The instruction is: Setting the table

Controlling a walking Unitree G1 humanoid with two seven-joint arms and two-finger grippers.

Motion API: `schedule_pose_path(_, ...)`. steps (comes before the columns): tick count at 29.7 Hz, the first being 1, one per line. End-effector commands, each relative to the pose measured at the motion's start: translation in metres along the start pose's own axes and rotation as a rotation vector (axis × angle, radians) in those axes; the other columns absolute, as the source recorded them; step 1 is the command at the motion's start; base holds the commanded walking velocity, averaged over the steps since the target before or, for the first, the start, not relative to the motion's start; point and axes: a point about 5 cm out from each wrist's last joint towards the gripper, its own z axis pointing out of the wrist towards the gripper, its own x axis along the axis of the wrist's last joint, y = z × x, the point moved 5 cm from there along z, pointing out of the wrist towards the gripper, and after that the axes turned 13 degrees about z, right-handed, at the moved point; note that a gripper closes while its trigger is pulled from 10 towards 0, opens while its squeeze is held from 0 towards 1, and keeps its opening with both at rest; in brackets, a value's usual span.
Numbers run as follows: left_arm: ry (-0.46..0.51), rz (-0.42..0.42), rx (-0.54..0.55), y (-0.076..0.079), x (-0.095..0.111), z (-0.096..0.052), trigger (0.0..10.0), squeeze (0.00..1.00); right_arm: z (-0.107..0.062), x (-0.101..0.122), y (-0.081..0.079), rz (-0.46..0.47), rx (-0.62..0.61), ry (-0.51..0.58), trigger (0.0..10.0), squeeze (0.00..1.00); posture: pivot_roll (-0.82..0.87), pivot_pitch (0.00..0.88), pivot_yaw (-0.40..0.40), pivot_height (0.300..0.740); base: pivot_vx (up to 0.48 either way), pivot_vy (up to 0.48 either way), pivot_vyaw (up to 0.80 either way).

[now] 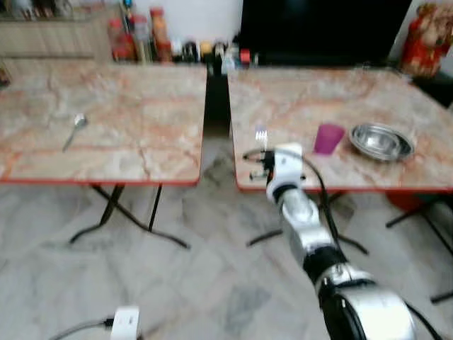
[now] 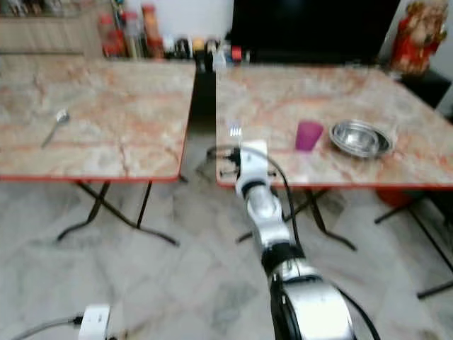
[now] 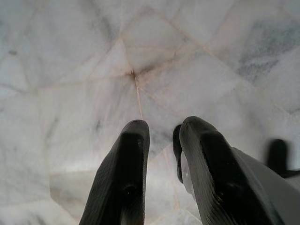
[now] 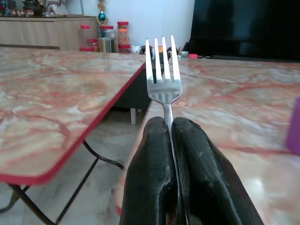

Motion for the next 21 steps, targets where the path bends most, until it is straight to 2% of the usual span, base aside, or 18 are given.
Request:
schedule_pose_path(1, 0.000, -0.013, -0.007, 0.004, 0.001, 0.000, 10.0, 0.00, 0.000, 0.003, 0.007, -0.012, -0.014, 0.005, 10.0, 0.00, 0.01, 0.000, -0.013, 0.740, 0.000, -0.394, 0.65)
schedule_pose_path(4, -0.002, -0.013, -0.007, 0.005, 0.001, 0.000, 10.0, 0.00, 0.000, 0.002, 0.008, 0.000, -0.021, -0.001, 10.0, 0.00, 0.01, 0.000, -0.014, 0.740, 0.000, -0.360, 0.43)
schedule_pose_path(16, 0.001, -0.045, -0.022, 0.008, -0.002, -0.001, 10.0, 0.00, -0.004, -0.009, 0.014, 0.019, -0.043, -0.037, 10.0, 0.00, 0.01, 0.000, -0.021, 0.740, 0.000, 0.000, 0.00)
schedule_pose_path(19, -0.004, -0.046, -0.023, 0.009, -0.003, -0.001, 10.0, 0.00, -0.011, -0.028, 0.020, 0.018, -0.056, -0.095, 10.0, 0.00, 0.00, 0.000, -0.025, 0.740, 0.000, 0.000, 0.00)
schedule_pose_path(20, -0.004, -0.046, -0.023, 0.009, -0.003, -0.001, 10.0, 0.00, -0.011, -0.028, 0.020, 0.018, -0.056, -0.095, 10.0, 0.00, 0.00, 0.000, -0.025, 0.740, 0.000, 0.000, 0.00)
schedule_pose_path(21, -0.004, -0.049, -0.025, 0.009, -0.003, -0.001, 10.0, 0.00, -0.018, -0.042, 0.025, 0.015, -0.067, -0.143, 10.0, 0.00, 0.00, 0.000, -0.027, 0.740, 0.000, 0.000, 0.00)
